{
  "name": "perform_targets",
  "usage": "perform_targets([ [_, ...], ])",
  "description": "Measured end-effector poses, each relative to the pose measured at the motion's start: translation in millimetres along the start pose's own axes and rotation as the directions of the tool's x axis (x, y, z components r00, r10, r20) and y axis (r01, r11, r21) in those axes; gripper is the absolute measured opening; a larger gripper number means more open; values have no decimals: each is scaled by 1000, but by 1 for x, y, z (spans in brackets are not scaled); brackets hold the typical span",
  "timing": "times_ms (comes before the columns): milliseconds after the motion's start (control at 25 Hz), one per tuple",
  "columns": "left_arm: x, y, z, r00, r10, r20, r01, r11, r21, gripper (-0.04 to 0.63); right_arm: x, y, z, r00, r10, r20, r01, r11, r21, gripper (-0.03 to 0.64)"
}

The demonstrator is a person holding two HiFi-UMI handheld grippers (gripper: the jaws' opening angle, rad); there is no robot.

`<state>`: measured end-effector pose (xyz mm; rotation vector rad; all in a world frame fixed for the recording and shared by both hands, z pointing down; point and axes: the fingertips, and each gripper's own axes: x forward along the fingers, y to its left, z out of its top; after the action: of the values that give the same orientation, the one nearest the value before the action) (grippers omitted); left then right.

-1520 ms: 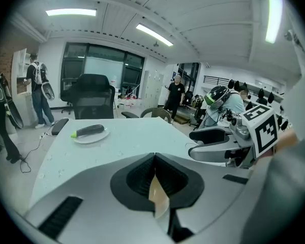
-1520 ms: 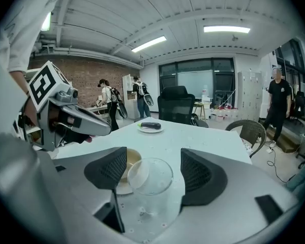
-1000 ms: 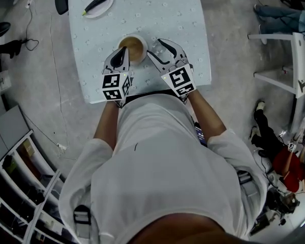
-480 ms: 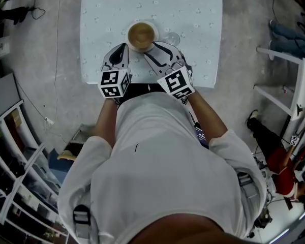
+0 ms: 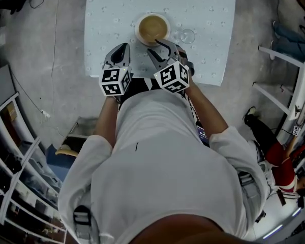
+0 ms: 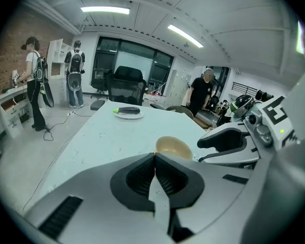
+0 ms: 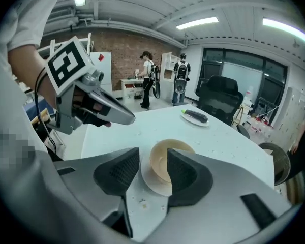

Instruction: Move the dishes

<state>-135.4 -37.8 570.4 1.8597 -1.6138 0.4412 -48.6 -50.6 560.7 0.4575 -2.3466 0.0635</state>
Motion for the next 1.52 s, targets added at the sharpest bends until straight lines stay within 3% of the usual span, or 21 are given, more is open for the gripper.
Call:
perform_targets([
  [240, 4, 26, -17, 997, -56, -47, 56, 998, 1, 19, 39, 11, -17, 979, -102, -175, 71, 982, -172, 163],
  [560, 9, 47, -27, 990, -108, -87, 110, 994, 18, 18, 60, 1, -38, 924, -216, -314, 152, 964, -217, 152],
  [800, 11, 48, -28, 984, -147, -103, 151, 988, 28, 19, 62, -4, -42, 904, -242, -352, 158, 955, -252, 152],
  [1120, 8, 50, -32, 984, -148, -96, 151, 988, 19, 20, 67, -2, -45, 893, -257, -368, 154, 945, -287, 150],
  [1280, 5, 57, -33, 986, -139, -92, 141, 990, 7, 20, 71, -1, -44, 893, -254, -373, 154, 949, -276, 109],
  [1360, 6, 58, -34, 987, -135, -92, 136, 991, 4, 20, 71, -3, -43, 894, -268, -360, 166, 943, -290, 32],
  [1520, 5, 59, -31, 988, -127, -85, 127, 992, -2, 18, 67, -5, -34, 903, -269, -335, 169, 939, -298, 20],
])
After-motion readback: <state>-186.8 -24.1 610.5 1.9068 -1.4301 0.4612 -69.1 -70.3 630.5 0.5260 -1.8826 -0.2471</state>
